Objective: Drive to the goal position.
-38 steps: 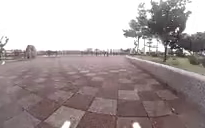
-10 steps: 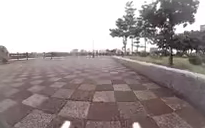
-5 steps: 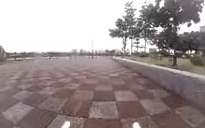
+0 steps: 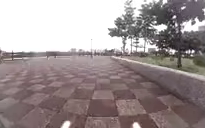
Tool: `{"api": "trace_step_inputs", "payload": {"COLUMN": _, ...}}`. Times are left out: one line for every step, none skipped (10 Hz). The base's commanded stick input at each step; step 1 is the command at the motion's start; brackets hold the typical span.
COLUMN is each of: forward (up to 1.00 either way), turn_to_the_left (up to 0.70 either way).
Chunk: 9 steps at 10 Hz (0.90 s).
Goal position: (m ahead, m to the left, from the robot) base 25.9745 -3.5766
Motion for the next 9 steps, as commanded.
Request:
{"api": "trace_step_inputs", "payload": {"forward": 0.70, "turn_to_the_left": 0.00}}
{"api": "trace_step_inputs", "payload": {"forward": 0.70, "turn_to_the_left": 0.00}}
{"api": "trace_step_inputs", "payload": {"forward": 0.70, "turn_to_the_left": 0.00}}
{"api": "trace_step_inputs", "payload": {"forward": 0.70, "turn_to_the_left": 0.00}}
{"api": "trace_step_inputs", "payload": {"forward": 0.70, "turn_to_the_left": 0.00}}
{"api": "trace_step_inputs", "payload": {"forward": 0.70, "turn_to_the_left": 0.00}}
{"api": "trace_step_inputs", "payload": {"forward": 0.70, "turn_to_the_left": 0.00}}
{"api": "trace_step_inputs", "payload": {"forward": 0.70, "turn_to_the_left": 0.00}}
{"api": "trace_step_inputs", "payload": {"forward": 0.70, "turn_to_the_left": 0.00}}
